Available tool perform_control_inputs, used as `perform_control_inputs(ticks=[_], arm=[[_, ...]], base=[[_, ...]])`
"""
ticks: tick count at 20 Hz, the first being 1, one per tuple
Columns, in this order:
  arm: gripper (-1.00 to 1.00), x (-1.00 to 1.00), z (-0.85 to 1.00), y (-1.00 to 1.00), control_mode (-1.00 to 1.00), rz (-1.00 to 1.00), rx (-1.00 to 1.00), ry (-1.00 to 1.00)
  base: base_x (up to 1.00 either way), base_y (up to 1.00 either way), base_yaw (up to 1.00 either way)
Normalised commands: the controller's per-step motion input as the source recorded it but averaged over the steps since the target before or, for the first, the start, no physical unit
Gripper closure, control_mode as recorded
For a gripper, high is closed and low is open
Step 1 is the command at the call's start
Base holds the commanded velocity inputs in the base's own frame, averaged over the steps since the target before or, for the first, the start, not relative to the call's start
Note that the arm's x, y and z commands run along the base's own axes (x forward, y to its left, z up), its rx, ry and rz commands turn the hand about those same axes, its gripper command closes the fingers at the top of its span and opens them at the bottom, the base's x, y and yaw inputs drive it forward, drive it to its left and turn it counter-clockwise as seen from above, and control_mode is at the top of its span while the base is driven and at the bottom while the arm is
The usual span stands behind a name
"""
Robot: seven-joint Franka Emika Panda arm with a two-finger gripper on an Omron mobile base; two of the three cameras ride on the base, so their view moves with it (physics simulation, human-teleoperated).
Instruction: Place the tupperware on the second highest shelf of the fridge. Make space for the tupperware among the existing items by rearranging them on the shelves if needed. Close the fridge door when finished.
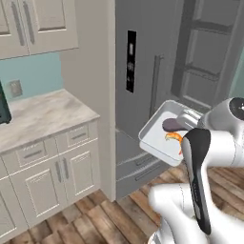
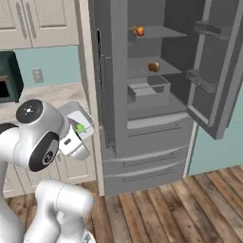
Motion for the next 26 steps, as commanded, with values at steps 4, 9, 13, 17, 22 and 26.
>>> perform_control_inputs(ticks=[4, 9, 13, 17, 22, 26], arm=[[1.00, 0.00, 0.00, 0.00, 1.00, 0.00, 0.00, 0.00], [1.00, 0.00, 0.00, 0.00, 1.00, 0.00, 0.00, 0.00], [1.00, 0.00, 0.00, 0.00, 1.00, 0.00, 0.00, 0.00], [1.00, 0.00, 0.00, 0.00, 1.00, 0.00, 0.00, 0.00], [1.00, 0.00, 0.00, 0.00, 1.00, 0.00, 0.00, 0.00], [1.00, 0.00, 0.00, 0.00, 1.00, 0.00, 0.00, 0.00]], base=[[0.54, -0.99, -0.05], [0.55, -1.00, 0.00], [0.56, -0.82, 0.13], [0.59, -0.50, 0.44], [0.82, -0.23, 0.55], [0.77, -0.40, 0.47]])
